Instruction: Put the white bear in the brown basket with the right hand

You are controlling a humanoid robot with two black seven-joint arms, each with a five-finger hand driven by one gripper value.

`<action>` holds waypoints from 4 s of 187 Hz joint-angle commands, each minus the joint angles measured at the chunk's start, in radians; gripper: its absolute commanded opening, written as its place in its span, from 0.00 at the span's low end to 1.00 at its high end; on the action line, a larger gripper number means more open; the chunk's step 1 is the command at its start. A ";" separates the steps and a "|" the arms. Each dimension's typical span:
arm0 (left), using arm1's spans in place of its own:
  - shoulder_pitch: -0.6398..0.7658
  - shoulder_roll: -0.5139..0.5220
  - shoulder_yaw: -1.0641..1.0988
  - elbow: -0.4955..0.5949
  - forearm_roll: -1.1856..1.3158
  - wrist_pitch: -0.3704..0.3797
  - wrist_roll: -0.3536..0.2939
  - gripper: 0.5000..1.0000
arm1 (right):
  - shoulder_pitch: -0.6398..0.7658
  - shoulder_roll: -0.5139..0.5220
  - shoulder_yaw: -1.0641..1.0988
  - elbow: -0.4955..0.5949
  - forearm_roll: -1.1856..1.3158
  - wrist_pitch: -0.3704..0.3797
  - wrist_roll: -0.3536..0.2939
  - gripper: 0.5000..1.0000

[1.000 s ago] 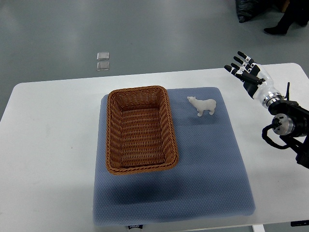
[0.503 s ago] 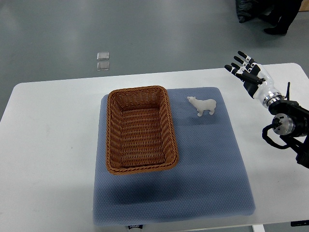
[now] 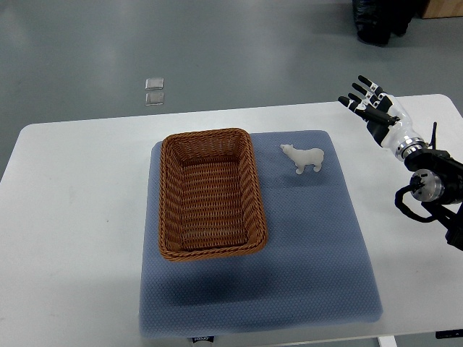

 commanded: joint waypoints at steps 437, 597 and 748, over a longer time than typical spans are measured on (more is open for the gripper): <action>0.000 0.000 0.000 0.000 0.000 -0.002 0.001 1.00 | 0.063 -0.046 -0.064 0.097 -1.342 -0.038 -0.025 0.81; 0.000 0.000 0.000 0.000 0.000 0.000 0.001 1.00 | 0.084 -0.043 -0.150 0.080 -1.442 -0.098 -0.120 0.30; 0.000 0.000 0.000 0.000 0.000 0.000 0.000 1.00 | 0.093 -0.048 -0.162 0.108 -1.422 -0.222 -0.112 0.00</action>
